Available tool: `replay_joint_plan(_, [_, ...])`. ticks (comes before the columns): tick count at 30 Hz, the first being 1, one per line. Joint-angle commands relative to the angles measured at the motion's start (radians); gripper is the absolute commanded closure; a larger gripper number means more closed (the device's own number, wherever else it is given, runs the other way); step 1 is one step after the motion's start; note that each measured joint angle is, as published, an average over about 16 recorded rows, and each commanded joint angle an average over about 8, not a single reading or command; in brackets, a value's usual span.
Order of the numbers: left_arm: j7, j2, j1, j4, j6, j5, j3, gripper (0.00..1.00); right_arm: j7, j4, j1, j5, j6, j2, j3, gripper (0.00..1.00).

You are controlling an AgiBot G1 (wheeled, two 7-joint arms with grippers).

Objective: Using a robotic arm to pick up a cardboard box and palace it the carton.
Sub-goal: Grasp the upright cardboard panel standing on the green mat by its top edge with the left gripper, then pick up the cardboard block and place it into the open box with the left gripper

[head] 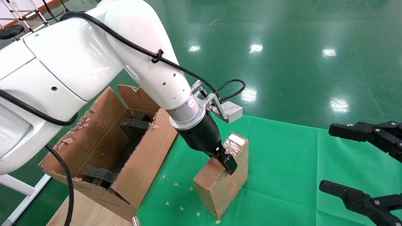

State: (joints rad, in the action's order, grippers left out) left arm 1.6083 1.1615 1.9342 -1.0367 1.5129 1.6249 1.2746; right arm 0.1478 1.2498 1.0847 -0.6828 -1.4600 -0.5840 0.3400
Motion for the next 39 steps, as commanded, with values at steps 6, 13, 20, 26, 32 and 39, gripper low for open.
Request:
replay_joint_plan(6, [-0.064, -0.102, 0.053, -0.059, -0.028, 0.001, -0.040, 1.00, 0.000, 0.000, 0.000, 0.000, 0.000, 0.000, 0.000, 0.00])
replay_joint_plan(13, [-0.132, -0.300, 0.147, -0.114, -0.081, 0.018, -0.115, 1.00, 0.000, 0.000, 0.000, 0.000, 0.000, 0.000, 0.000, 0.00])
replay_joint_plan(20, [-0.217, -0.432, 0.262, -0.038, -0.112, 0.049, -0.176, 1.00, 0.000, 0.000, 0.000, 0.000, 0.000, 0.000, 0.000, 0.00])
replay_joint_plan(26, [-0.298, -0.490, 0.309, 0.051, -0.106, 0.125, -0.167, 1.00, 0.000, 0.000, 0.000, 0.000, 0.000, 0.000, 0.000, 0.00])
replay_joint_plan(32, [-0.433, -0.552, 0.262, 0.171, -0.056, 0.092, -0.151, 1.00, 0.000, 0.000, 0.000, 0.000, 0.000, 0.000, 0.000, 0.00])
replay_joint_plan(39, [-0.633, -0.567, 0.161, 0.356, -0.043, 0.080, -0.111, 1.00, 0.000, 0.000, 0.000, 0.000, 0.000, 0.000, 0.000, 0.00])
